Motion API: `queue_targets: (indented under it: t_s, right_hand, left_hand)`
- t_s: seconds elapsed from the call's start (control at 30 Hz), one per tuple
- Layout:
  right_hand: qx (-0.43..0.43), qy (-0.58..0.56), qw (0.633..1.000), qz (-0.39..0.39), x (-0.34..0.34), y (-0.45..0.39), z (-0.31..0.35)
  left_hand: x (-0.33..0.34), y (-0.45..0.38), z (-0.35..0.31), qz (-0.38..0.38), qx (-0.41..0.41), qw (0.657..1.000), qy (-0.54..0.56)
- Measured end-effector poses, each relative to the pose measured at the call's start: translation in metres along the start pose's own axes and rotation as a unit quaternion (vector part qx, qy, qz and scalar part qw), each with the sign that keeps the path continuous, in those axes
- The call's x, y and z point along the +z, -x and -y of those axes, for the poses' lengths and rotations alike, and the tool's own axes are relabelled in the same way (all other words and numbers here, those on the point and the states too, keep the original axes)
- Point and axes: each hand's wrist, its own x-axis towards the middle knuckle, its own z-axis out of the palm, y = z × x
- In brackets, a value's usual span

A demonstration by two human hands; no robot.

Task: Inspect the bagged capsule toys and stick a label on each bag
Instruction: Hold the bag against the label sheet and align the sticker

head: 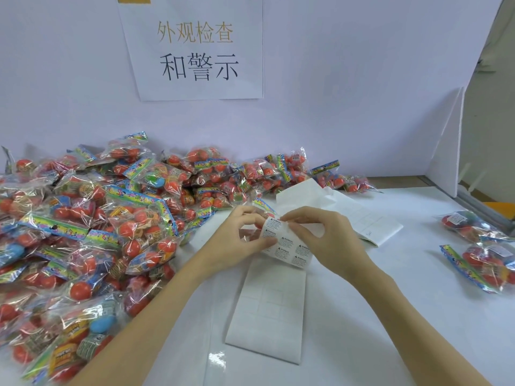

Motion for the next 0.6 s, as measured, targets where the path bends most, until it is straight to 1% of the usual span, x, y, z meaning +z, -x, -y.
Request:
queue_targets:
  t_s: [0.07, 0.13, 0.2, 0.3, 0.37, 0.5, 0.6]
  right_hand:
    - [-0.035, 0.021, 0.999, -0.029, 0.002, 0.001, 0.001]
    - [-0.078, 0.069, 0.994, -0.045, 0.004, 0.002, 0.001]
    - [-0.102, 0.106, 0.988, -0.048, 0.005, 0.002, 0.000]
    - [-0.131, 0.126, 0.982, -0.047, 0.005, 0.002, -0.002]
    - [-0.139, 0.123, 0.981, -0.047, 0.006, 0.002, -0.001]
    - [-0.122, 0.122, 0.984, -0.046, 0.008, 0.003, 0.000]
    - [-0.123, 0.115, 0.985, -0.043, 0.009, 0.003, -0.001]
  left_hand:
    - [0.003, 0.000, 0.001, -0.011, 0.002, 1.000, 0.009]
    - [0.005, -0.001, 0.001, -0.018, -0.002, 1.000, 0.011]
    - [0.005, -0.001, 0.001, -0.022, -0.007, 1.000, 0.015]
    - [0.005, 0.000, 0.000, -0.028, -0.015, 0.999, 0.032]
    - [0.007, 0.000, -0.001, -0.032, -0.016, 0.999, 0.038]
    - [0.011, 0.002, -0.003, -0.040, 0.008, 0.999, 0.034]
    - [0.013, 0.002, -0.003, -0.045, 0.010, 0.999, 0.025]
